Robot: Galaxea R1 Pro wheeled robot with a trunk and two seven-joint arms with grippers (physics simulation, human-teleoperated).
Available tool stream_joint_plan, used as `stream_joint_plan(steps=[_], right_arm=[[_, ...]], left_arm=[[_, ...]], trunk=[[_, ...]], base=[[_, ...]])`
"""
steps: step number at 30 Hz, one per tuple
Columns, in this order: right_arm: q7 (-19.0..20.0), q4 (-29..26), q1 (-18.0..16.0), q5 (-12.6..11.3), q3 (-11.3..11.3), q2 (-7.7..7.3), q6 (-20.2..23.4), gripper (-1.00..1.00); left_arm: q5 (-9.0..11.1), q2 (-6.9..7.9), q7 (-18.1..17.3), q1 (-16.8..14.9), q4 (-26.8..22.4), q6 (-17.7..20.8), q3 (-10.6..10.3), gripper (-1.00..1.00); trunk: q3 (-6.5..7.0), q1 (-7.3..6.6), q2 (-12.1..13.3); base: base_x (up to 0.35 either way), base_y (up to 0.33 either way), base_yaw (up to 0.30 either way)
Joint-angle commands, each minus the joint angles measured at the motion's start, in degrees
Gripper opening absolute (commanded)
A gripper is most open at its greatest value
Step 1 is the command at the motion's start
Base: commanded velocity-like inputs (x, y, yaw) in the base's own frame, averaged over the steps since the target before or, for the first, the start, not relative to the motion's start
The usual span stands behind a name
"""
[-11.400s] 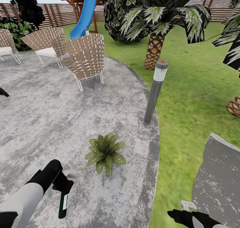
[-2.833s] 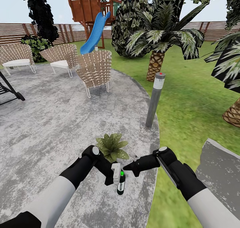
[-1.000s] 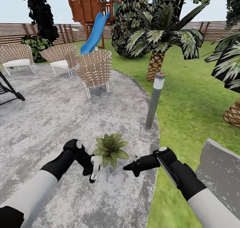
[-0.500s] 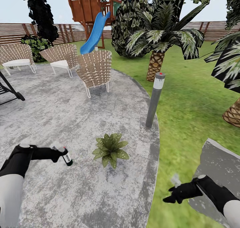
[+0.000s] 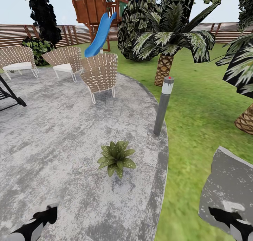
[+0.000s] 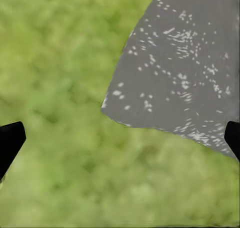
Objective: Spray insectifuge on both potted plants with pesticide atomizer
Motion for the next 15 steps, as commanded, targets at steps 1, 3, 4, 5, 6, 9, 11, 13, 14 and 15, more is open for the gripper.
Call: stream_joint_plan(steps=[1, 3, 4, 5, 6, 9, 11, 13, 14, 15], right_arm=[[-3.3, 0.2, -0.1, -2.5, 0.4, 1.87, -0.3, 1.0], [-6.3, 0.2, 0.0, -3.7, 0.5, 5.27, -0.4, 1.0], [-6.6, 0.2, 0.0, -3.1, 0.8, 6.11, -0.4, 1.0], [-6.7, 0.2, 0.0, -1.1, 1.0, 6.54, -0.4, 1.0], [-6.7, 0.2, 0.0, 1.6, 1.3, 6.7, -0.4, 1.0], [-6.8, 0.3, 0.1, 18.1, 2.6, 6.88, -0.3, 1.0], [-6.9, 0.3, 0.4, 29.1, 3.0, 6.9, -0.3, 1.0], [-6.9, 0.4, 1.0, 32.4, 3.0, 6.86, -0.2, 1.0], [-7.1, 0.5, 1.2, 32.8, 2.7, 6.89, 0.0, 1.0], [-7.3, 0.6, 1.4, 30.9, 2.1, 6.97, 0.1, 1.0]], left_arm=[[1.7, -0.16, 0.4, 0.7, 0.1, -0.6, 0.5, -1.0], [3.4, -0.46, 0.9, 2.4, 1.0, -1.0, 0.5, -1.0], [3.5, -0.58, 0.9, 3.5, 1.3, -1.0, 0.4, -1.0], [3.5, -0.63, 0.9, 4.1, 1.5, -1.1, 0.4, -1.0], [3.5, -0.65, 0.9, 4.4, 1.5, -1.1, 0.3, -1.0], [3.5, -0.68, 0.9, 4.8, 1.6, -1.4, 0.3, -1.0], [3.4, -0.69, 0.8, 4.8, 1.6, -1.6, 0.2, -1.0], [3.4, -0.69, 0.8, 4.9, 1.6, -1.7, 0.1, -1.0], [3.4, -0.72, 0.8, 4.9, 1.7, -1.7, 0.1, -1.0], [3.4, -0.72, 0.8, 4.9, 1.7, -1.7, 0.1, -1.0]], trunk=[[-0.04, -0.01, 0.0], [-0.04, -0.01, 0.0], [-0.04, -0.01, 0.0], [-0.04, -0.01, 0.0], [-0.04, -0.01, 0.0], [-0.04, -0.01, 0.0], [-0.04, -0.01, 0.0], [-0.04, -0.01, 0.0], [-0.04, -0.01, 0.0], [-0.04, -0.01, 0.0]], base=[[0.0, 0.0, 0.0], [0.0, 0.0, 0.0], [0.0, 0.0, 0.0], [0.0, 0.0, 0.0], [0.0, 0.0, 0.0], [0.0, 0.0, 0.0], [0.0, 0.0, 0.0], [0.0, 0.0, 0.0], [0.0, 0.0, 0.0], [0.0, 0.0, 0.0]])
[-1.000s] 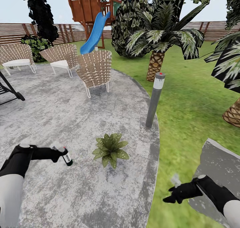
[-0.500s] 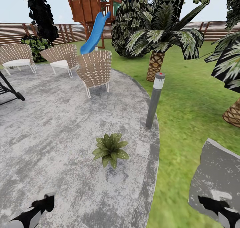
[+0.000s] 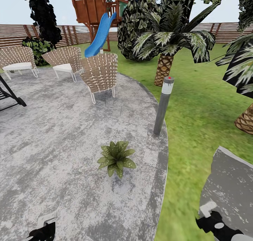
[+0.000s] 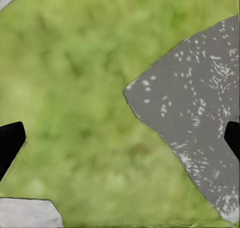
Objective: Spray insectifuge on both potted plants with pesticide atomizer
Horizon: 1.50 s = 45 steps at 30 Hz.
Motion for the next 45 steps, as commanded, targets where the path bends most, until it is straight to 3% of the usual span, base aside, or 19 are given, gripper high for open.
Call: stream_joint_plan(steps=[1, 4, 5, 7, 12, 17, 21, 23, 37, 42, 44, 45], right_arm=[[-0.2, 0.3, 0.0, -4.0, -0.4, 0.08, -0.3, 1.0], [-0.4, 0.3, 0.1, -29.4, -3.7, 0.16, -0.1, 1.0], [-0.4, 0.3, 0.1, -34.3, -3.9, 0.22, -0.1, 1.0], [-0.3, 0.3, 0.2, -37.8, -4.1, 0.45, -0.1, 1.0], [-0.2, 0.3, 1.0, -39.4, -4.1, 2.66, 0.1, 1.0], [-0.1, 0.2, 1.0, -39.5, -4.1, 3.45, 0.1, 1.0], [-0.1, 0.2, 1.0, -39.5, -4.1, 7.4, 0.1, 1.0], [-0.1, 0.2, 1.0, -39.5, -4.1, 8.2, 0.1, 1.0], [-0.1, 0.1, 1.0, -39.5, -4.1, 8.76, 0.1, 1.0], [-0.1, 0.2, 1.0, -39.5, -4.0, 10.51, -0.1, 1.0], [-0.1, 0.2, 1.0, -38.8, 0.1, 10.75, -0.1, 1.0], [-0.1, 0.2, 1.1, -38.7, 3.7, 10.83, -0.3, 1.0]], left_arm=[[-0.4, 0.0, -0.2, 0.1, 0.1, -0.2, 0.5, -1.0], [-0.3, -0.01, -0.1, 1.0, 0.1, -1.4, 0.5, -1.0], [-0.3, 0.02, -0.1, 1.1, 0.1, -1.7, 0.5, -1.0], [-0.3, 0.0, -0.1, 1.2, 0.1, -1.8, 0.5, -1.0], [-0.2, -1.35, -0.1, 1.2, 0.2, -1.9, 0.6, -1.0], [-0.1, -1.79, -0.1, 1.3, 0.2, -1.8, 0.6, -1.0], [-0.1, -2.27, -0.1, 1.3, 0.3, -1.8, 0.6, -1.0], [-0.1, -2.43, -0.1, 2.0, 0.3, -1.8, 0.6, -1.0], [0.0, -3.72, -0.1, 3.9, 0.3, -1.8, 0.6, -1.0], [0.0, -4.04, -0.1, 4.0, 0.3, -1.8, 0.6, -1.0], [0.0, -4.13, -0.1, 4.0, 0.3, -1.8, 0.6, -1.0], [0.0, -4.14, -0.1, 4.0, 0.3, -1.8, 0.6, -1.0]], trunk=[[-0.04, -0.01, 0.0], [-0.04, -0.01, 0.0], [-0.04, -0.01, 0.0], [-0.04, -0.01, 0.0], [-0.04, -0.01, 0.0], [-0.04, -0.01, 0.0], [-0.04, -0.01, 0.0], [-0.04, -0.01, 0.0], [-0.04, -0.01, 0.0], [-0.04, -0.01, 0.0], [-0.04, -0.01, 0.0], [-0.04, -0.01, 0.0]], base=[[0.0, 0.0, 0.0], [0.0, 0.0, 0.0], [0.0, 0.0, 0.0], [0.0, 0.0, 0.0], [0.0, 0.0, 0.0], [0.0, 0.0, 0.0], [0.0, 0.0, 0.0], [0.0, 0.0, 0.0], [0.0, 0.0, 0.0], [0.0, 0.0, 0.0], [0.0, 0.0, 0.0], [0.0, 0.0, 0.0]])
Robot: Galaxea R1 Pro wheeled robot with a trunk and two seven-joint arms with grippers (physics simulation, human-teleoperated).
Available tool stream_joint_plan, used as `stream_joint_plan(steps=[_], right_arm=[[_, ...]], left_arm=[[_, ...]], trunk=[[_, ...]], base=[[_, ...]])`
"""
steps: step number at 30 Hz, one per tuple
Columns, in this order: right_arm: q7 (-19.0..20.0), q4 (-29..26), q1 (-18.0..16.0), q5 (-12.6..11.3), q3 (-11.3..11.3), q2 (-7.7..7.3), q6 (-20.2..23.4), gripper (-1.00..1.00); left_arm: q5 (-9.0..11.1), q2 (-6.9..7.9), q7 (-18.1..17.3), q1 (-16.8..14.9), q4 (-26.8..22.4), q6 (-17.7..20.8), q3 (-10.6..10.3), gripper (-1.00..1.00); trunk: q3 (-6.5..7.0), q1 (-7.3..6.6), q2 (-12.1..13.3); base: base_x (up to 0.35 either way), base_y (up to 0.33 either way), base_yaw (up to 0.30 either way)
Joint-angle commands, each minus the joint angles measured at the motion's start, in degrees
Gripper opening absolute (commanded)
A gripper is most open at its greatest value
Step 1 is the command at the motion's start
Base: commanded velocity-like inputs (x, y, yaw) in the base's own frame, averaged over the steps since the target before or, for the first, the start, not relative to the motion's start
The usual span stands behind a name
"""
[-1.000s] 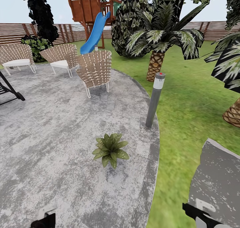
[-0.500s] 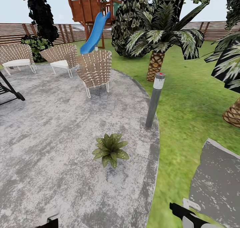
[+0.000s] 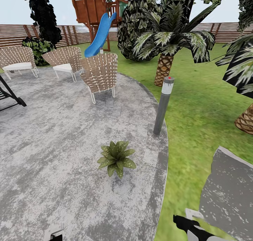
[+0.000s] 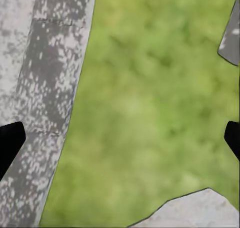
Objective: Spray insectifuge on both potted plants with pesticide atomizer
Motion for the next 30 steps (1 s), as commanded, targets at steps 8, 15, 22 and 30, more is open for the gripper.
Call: stream_joint_plan(steps=[8, 15, 22, 30], right_arm=[[0.0, 0.1, 0.0, -35.4, 28.4, 1.94, -2.2, 1.0], [0.0, 0.1, 0.0, -46.5, 41.3, 2.01, -2.3, 1.0], [0.0, 0.1, 0.0, -46.6, 41.5, 2.01, -2.3, 1.0], [0.2, 0.0, 0.0, -46.6, 41.7, 2.1, -2.3, 1.0]], left_arm=[[-0.4, -0.01, -0.2, 0.0, 0.0, -0.2, 0.5, -1.0], [-0.4, -0.01, -0.2, 0.0, 0.0, -0.2, 0.5, -1.0], [-0.4, -0.01, -0.2, 0.0, 0.0, -0.2, 0.5, -1.0], [-0.3, -0.29, -0.2, 0.1, 0.0, -0.2, 0.5, -1.0]], trunk=[[-0.04, -0.01, 0.0], [-0.04, -0.01, 0.0], [-0.04, -0.01, 0.0], [-0.04, -0.01, 0.0]], base=[[0.0, 0.0, 0.0], [0.0, 0.0, 0.0], [0.0, 0.0, 0.0], [0.0, 0.0, 0.0]])
